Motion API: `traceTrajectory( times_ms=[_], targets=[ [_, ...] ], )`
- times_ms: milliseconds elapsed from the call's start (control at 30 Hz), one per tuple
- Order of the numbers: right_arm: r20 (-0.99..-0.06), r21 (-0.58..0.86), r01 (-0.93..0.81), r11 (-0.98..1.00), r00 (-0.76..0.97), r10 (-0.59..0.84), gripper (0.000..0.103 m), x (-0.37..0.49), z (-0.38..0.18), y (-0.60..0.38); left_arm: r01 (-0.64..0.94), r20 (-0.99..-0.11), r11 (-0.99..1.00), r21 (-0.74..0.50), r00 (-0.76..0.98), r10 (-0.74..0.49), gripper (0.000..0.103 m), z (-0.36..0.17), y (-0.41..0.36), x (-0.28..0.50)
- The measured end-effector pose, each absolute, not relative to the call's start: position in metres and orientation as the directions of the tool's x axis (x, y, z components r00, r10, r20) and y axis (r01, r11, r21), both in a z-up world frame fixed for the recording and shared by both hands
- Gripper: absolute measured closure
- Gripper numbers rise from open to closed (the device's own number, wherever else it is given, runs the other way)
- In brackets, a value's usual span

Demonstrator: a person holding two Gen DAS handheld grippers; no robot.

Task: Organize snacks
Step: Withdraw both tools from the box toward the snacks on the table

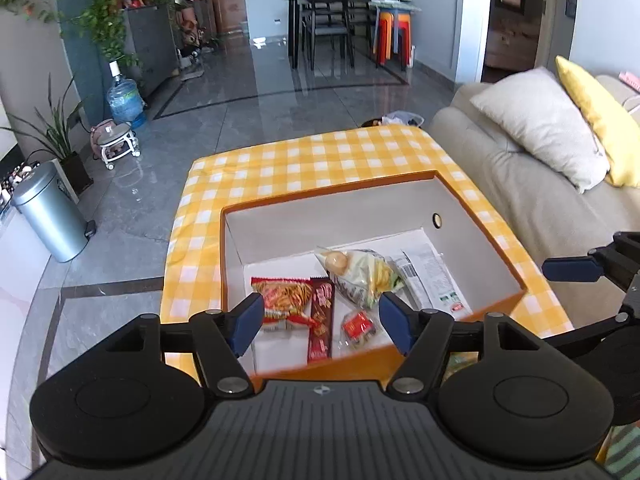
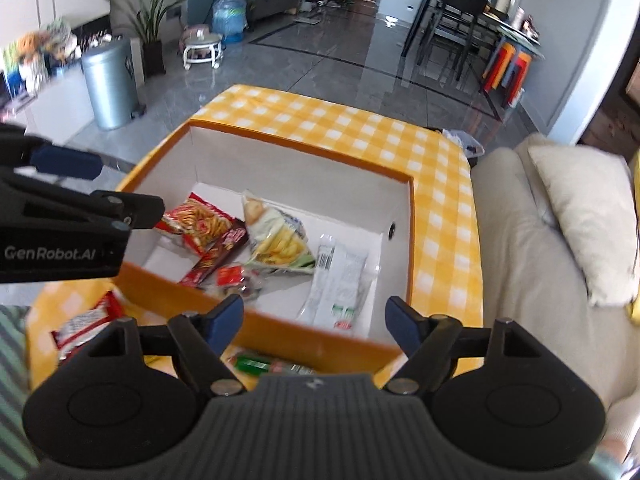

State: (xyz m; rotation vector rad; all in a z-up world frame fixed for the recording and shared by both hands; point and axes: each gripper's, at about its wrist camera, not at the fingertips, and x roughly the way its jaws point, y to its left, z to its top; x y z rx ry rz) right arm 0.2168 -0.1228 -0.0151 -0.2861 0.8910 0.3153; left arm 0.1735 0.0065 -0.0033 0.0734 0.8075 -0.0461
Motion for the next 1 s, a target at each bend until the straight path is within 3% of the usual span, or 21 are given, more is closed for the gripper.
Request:
traceTrajectory(
  times_ms=[467,1000],
  targets=[
    [-0.811,0.005,-0.287,0.958,0.559,0.172,0.027,0.128,-0.035,-0.153,0.069,-0.785,0.997,0.025,0.619,-0.023,0.025,-0.043,0.014,0.095],
    [-0.843,-0.019,-0.260,0.965,0.524,0.125,0.027,0.094,-0.092,-0.175,-0.054,-0.843,0.998,-0.032,0.537,0.002,0.025,-0.084,0.048,0.060]
  ],
)
